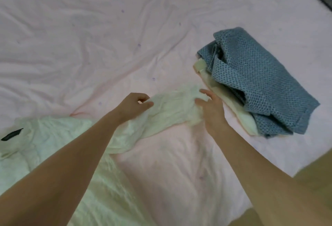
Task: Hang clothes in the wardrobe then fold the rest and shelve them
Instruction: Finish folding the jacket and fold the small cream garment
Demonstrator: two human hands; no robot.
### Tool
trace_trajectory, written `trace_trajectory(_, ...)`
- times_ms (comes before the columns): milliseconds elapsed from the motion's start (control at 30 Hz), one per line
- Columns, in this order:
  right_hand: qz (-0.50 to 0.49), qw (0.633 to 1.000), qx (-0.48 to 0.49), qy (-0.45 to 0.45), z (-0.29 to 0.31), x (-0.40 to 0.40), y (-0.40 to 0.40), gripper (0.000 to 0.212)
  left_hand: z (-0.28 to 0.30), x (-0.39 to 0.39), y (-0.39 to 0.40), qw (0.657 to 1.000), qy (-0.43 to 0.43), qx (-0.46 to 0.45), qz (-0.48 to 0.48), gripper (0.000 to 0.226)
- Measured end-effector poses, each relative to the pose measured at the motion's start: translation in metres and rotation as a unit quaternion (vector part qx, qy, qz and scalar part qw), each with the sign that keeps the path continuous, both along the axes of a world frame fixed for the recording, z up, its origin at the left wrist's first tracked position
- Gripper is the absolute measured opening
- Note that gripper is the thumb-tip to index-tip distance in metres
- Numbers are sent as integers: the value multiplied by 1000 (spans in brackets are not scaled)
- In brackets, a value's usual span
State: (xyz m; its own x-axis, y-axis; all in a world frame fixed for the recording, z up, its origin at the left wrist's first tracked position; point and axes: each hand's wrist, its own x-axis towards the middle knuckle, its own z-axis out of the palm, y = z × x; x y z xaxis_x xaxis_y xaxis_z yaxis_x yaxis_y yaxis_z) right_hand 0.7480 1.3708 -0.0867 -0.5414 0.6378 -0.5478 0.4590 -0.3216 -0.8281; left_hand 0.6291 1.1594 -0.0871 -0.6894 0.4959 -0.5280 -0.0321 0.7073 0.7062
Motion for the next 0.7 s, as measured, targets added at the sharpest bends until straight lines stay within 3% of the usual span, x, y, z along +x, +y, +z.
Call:
trace_trajectory(100,-107,993,9,45,19,35,22,38,3,11,14,998,60,4,-34,19)
trace_trajectory(200,-174,979,32,-98,6,77,34,24,0,31,28,973,192,-63,-112,42)
trace_trajectory(267,-135,970,-11,-203,-12,99,38,19,-4,44,33,947,261,-94,-163,44)
trace_trajectory(333,-128,969,-89,-193,-22,104,34,16,-13,53,32,931,275,-101,-216,43)
trace_trajectory(467,-72,962,-44,-258,-29,102,31,63,-33,64,32,916,249,-92,-300,50)
trace_trajectory(533,-19,952,11,-306,-29,102,30,71,-38,70,34,909,251,-89,-320,58)
trace_trajectory(600,39,953,74,-292,-28,106,31,49,-41,78,37,896,260,-87,-348,66)
trace_trajectory(700,61,968,188,-155,-23,117,31,19,-42,86,46,893,252,-101,-358,68)
